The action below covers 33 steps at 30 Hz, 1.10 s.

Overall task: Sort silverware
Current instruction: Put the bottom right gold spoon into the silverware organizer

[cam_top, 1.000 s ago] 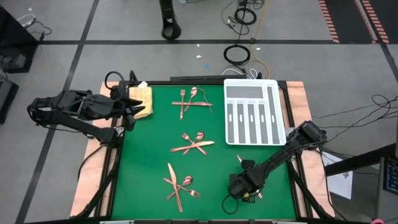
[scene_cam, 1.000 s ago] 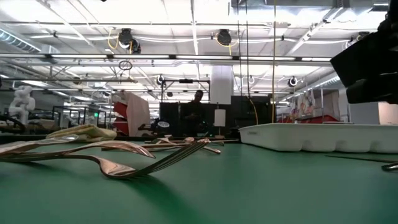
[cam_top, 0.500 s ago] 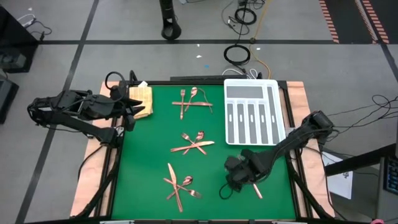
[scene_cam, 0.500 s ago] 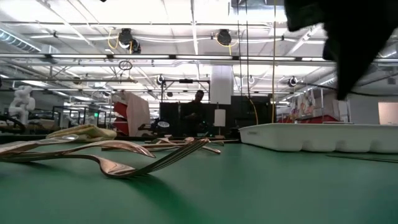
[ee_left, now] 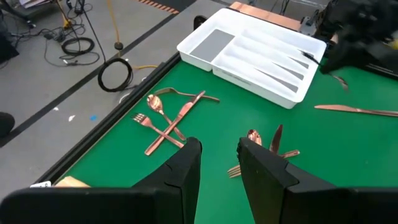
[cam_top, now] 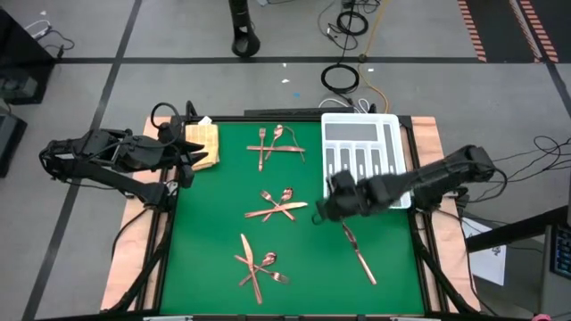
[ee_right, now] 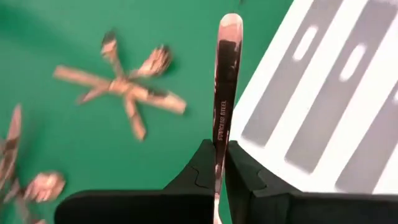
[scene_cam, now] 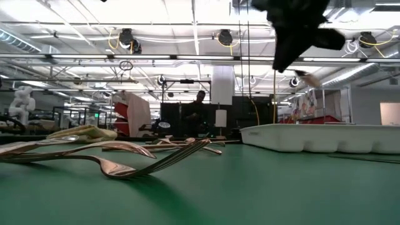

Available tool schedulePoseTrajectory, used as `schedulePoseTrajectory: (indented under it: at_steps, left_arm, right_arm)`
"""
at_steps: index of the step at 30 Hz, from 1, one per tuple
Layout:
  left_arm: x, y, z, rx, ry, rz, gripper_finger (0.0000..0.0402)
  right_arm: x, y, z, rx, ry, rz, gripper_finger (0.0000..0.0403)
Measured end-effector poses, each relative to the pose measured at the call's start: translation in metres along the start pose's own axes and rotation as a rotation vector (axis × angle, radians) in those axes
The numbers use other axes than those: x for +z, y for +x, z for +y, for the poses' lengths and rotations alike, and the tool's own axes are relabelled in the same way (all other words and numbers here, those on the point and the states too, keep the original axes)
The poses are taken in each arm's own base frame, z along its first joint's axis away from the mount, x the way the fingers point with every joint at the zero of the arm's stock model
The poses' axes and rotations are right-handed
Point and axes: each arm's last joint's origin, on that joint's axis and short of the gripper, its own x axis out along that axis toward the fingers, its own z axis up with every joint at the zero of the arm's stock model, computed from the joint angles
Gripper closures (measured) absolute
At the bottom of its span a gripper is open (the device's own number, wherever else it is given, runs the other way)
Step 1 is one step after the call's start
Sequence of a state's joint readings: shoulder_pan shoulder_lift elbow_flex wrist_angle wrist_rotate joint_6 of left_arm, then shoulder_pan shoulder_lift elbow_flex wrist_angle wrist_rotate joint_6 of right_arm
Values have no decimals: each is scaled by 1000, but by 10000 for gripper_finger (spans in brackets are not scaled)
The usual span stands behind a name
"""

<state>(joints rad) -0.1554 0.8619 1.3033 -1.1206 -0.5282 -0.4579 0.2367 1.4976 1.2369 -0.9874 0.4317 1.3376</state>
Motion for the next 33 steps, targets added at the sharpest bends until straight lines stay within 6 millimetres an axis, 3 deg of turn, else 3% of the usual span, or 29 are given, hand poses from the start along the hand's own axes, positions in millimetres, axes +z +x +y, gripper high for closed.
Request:
schedulePoseTrajectory:
  at_steps: [7, 11, 16, 21, 27, 33]
  left_arm:
    - [0, 0, 0, 0, -1, 0, 286]
    - [-1, 0, 0, 3, -1, 7, 286]
    - [-2, 0, 1, 10, 8, 20, 286]
    - [-2, 0, 1, 10, 7, 20, 286]
    - [-2, 0, 1, 11, 6, 20, 286]
    - [-2, 0, 1, 12, 3, 15, 286]
  right_arm:
    - [59, 32, -21, -63, 2, 25, 403]
    - [76, 56, -37, -36, 22, 60, 403]
    - [72, 89, -59, -2, 89, 111, 403]
    - [62, 113, -68, 105, 179, 111, 403]
    - [55, 121, -80, 17, 212, 66, 399]
    - [55, 121, -82, -28, 213, 33, 357]
